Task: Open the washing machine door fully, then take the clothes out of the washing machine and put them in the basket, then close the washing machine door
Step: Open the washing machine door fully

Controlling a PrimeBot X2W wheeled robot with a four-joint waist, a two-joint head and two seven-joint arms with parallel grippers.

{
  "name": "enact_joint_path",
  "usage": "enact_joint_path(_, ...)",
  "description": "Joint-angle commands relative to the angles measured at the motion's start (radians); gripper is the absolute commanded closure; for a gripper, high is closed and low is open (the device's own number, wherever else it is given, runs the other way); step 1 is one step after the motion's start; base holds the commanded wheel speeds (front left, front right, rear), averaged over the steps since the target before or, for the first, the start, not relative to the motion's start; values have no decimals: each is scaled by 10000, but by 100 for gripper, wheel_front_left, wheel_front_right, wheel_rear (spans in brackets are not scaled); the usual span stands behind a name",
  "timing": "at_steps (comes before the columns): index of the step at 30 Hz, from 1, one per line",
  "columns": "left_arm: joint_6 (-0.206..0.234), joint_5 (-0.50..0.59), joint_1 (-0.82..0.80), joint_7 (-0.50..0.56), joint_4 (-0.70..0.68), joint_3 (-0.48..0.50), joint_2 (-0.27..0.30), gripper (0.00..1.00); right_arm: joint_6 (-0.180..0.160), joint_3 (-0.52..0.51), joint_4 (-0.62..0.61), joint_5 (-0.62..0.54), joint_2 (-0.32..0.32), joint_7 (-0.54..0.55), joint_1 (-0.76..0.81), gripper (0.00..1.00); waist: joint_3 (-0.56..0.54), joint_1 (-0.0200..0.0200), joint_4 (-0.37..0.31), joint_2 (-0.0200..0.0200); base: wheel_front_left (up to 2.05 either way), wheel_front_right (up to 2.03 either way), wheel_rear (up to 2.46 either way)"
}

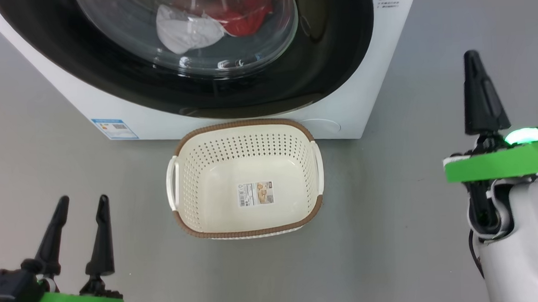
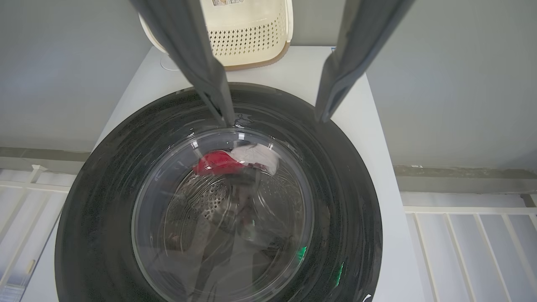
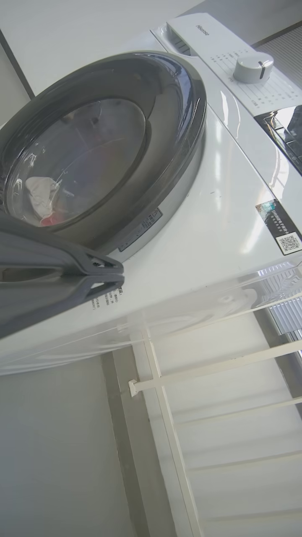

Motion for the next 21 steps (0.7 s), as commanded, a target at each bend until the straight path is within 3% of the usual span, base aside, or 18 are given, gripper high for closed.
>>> enact_joint_path(1, -31, -65, -461, -90, -288, 367, 363, 0, 16, 129, -163, 402, -31, -44, -377, 100, 156, -1, 61, 0, 0, 0, 0)
enact_joint_path(10, -31, -181, -691, -90, -328, 273, 539, 0, 16, 242, 885, 2908, -722, 123, -1455, 100, 549, -1, 126, 0, 0, 0, 0)
enact_joint_path(21, -31, -247, -772, -90, -358, 184, 610, 0, 16, 457, 1869, 5797, -1351, 1700, -2861, 100, 836, -1, 171, 0, 0, 0, 0)
